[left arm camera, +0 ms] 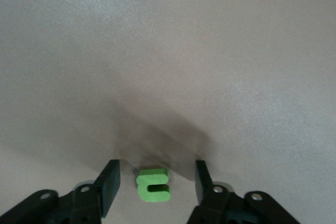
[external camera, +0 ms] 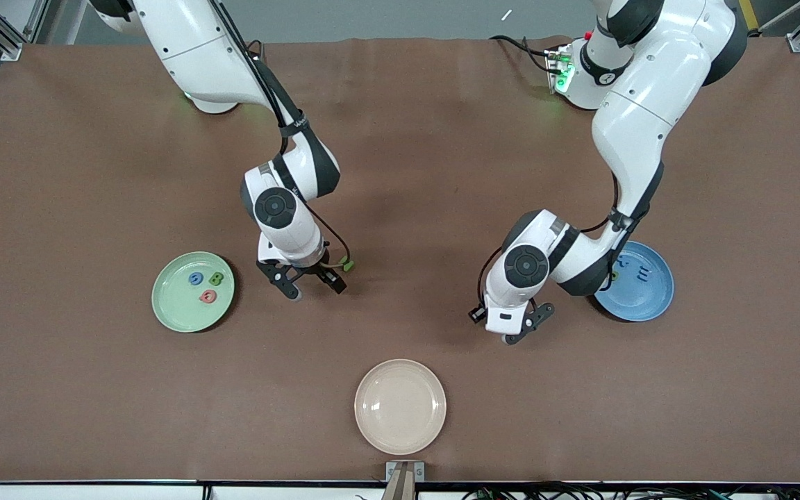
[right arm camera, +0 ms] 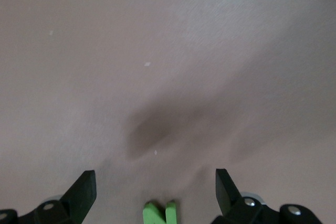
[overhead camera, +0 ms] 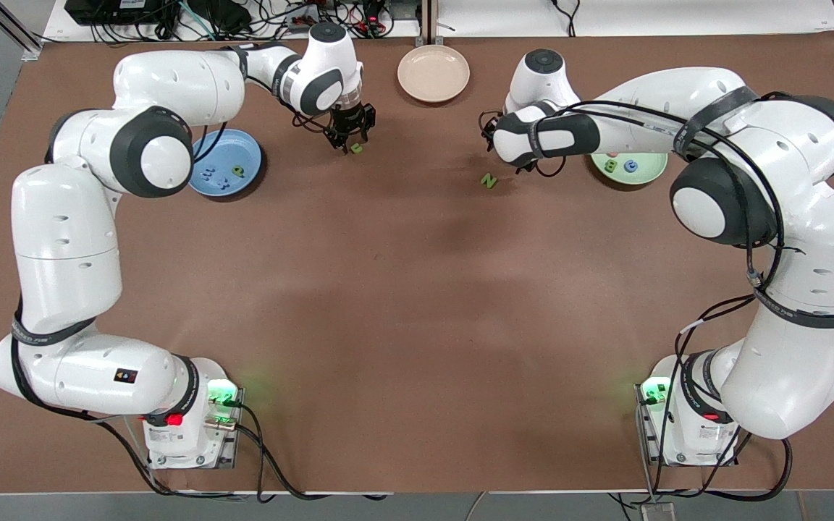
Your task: Sort upper and lower case letters into plates
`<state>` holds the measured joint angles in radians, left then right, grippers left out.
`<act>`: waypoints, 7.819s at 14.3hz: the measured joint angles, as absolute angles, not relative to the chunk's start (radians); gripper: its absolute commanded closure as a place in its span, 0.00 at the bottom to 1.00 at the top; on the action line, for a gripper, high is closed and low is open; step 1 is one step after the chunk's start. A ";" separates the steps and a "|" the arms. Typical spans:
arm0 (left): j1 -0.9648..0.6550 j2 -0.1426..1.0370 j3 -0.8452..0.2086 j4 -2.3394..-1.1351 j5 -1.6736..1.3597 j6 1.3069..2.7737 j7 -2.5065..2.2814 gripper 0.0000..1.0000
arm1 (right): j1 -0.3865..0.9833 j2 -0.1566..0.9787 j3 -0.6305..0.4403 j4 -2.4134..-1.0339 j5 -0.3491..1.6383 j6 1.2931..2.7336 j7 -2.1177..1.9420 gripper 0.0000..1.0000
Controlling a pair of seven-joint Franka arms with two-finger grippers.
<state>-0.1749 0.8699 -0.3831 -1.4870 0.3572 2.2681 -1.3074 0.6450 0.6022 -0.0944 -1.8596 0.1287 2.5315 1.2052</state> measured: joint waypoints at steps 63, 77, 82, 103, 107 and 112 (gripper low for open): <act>0.423 0.648 -0.497 -1.872 0.552 2.268 -0.426 0.29 | 0.100 0.508 -0.136 -1.934 0.100 2.455 0.405 1.00; 0.437 0.589 -0.522 -1.842 0.553 2.226 -0.394 0.01 | 0.094 0.567 -0.126 -1.928 0.099 2.528 0.405 0.99; 0.436 0.589 -0.524 -1.812 0.483 2.226 -0.385 0.01 | 0.096 0.572 -0.122 -1.928 0.099 2.527 0.405 0.76; 0.023 0.223 -0.075 -1.729 0.009 1.856 -0.134 0.01 | 0.104 0.298 -0.124 -1.836 0.097 1.904 0.246 0.00; 0.023 0.074 -0.075 -1.735 0.009 1.772 -0.134 0.01 | 0.067 0.281 -0.129 -1.647 0.096 1.613 0.160 0.00; 0.022 -0.002 -0.075 -1.703 0.009 1.763 -0.134 0.01 | 0.054 0.279 -0.129 -1.468 0.097 1.437 0.126 0.00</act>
<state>0.0220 -0.0021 -0.0746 -1.7035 0.0087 1.7632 -0.1345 0.0536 0.2789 -0.1294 -1.4675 0.0968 1.4373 0.1257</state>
